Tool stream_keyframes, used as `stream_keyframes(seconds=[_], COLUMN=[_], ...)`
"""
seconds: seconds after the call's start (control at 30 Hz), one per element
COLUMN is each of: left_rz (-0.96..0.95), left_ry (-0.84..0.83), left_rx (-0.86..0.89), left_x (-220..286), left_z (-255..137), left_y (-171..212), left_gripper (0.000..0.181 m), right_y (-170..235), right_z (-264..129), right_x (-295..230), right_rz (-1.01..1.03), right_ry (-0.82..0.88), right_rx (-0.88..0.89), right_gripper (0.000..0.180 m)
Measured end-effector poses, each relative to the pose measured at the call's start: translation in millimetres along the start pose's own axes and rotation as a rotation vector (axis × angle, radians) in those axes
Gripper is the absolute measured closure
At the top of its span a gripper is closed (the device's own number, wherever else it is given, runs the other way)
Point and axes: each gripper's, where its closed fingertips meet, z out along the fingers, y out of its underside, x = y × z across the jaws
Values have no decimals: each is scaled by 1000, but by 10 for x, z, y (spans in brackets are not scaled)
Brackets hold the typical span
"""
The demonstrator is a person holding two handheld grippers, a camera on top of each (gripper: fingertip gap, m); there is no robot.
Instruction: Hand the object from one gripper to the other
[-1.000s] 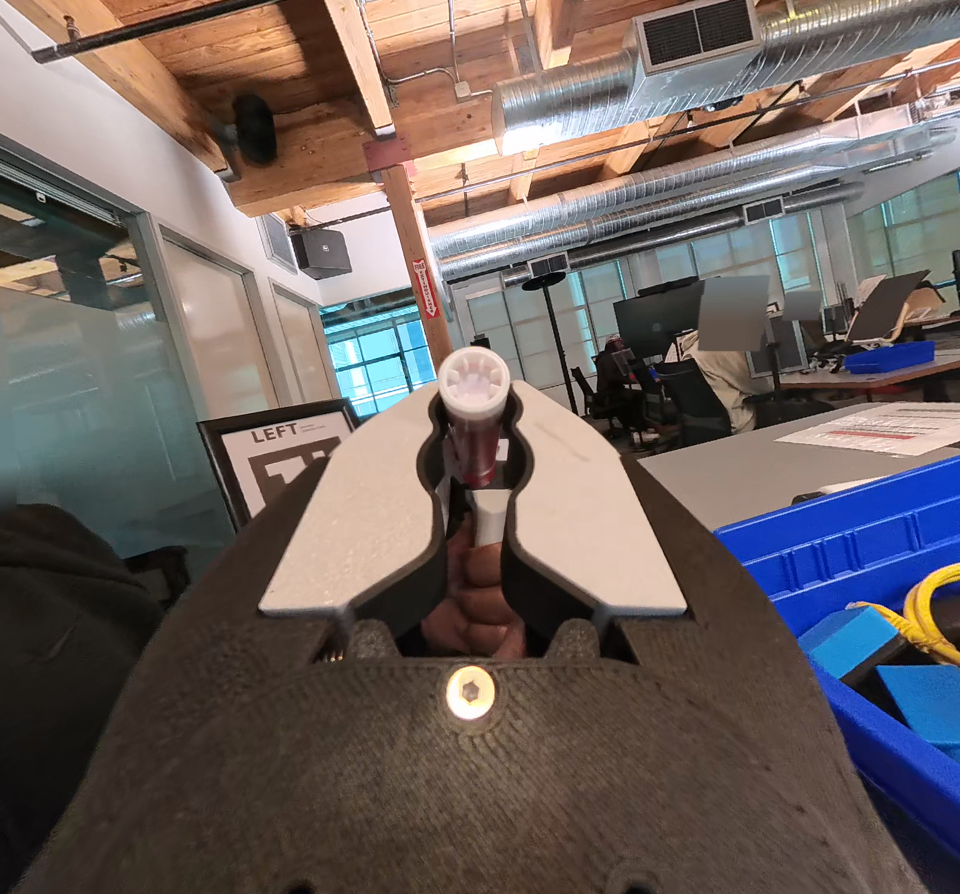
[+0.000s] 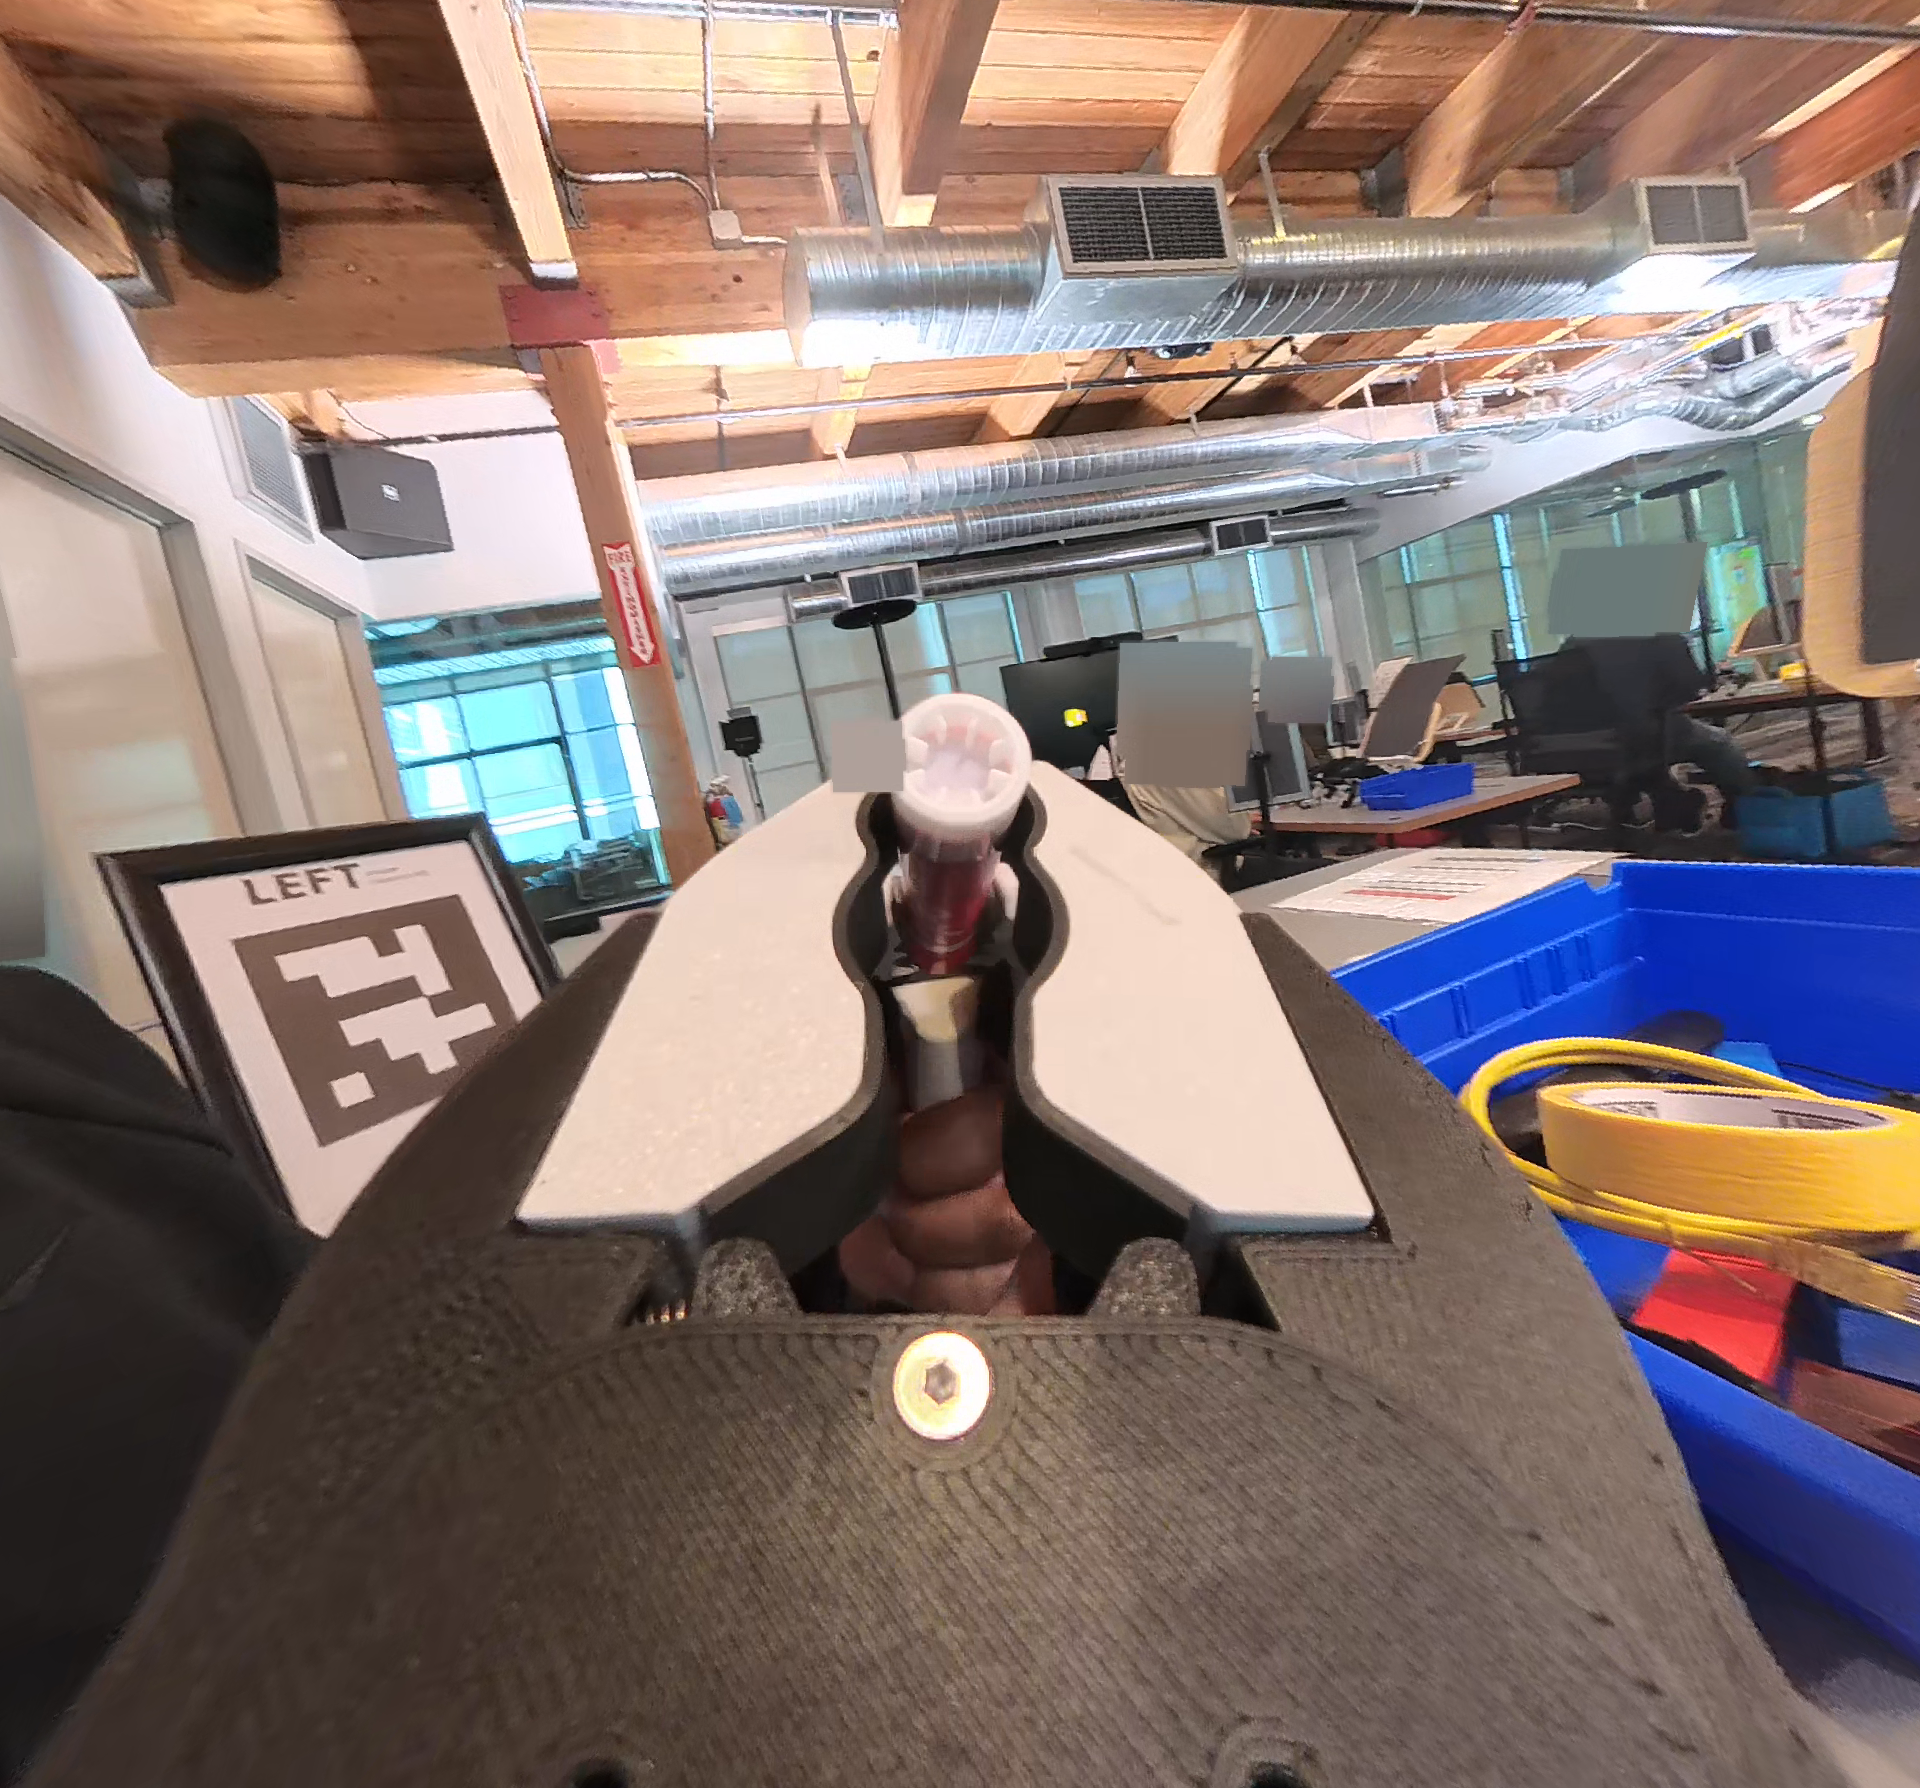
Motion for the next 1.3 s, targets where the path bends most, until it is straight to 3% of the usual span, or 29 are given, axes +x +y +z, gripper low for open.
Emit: stream_keyframes(seconds=[0.2,0.4,0.5,0.9,1.3], left_rz=[172,218,248,118,87], left_ry=[-120,-299,-355,-214,-259], left_rx=[-61,-77,-92,-177,-195], left_x=[-79,-231,-261,-67,10], left_z=[-44,-309,-410,-538,-620], left_y=[-12,-229,-302,-181,-129], left_gripper=[161,161,161,161,161], right_y=[45,32,67,89,182], right_z=[-53,-164,-176,-195,-112], right_x=[132,193,199,-11,-51], right_rz=[-210,-805,-984,-1060,-978], right_ry=[119,281,317,190,81], right_rx=[-93,-230,-286,-268,-250], right_gripper=[146,135,133,129,131])
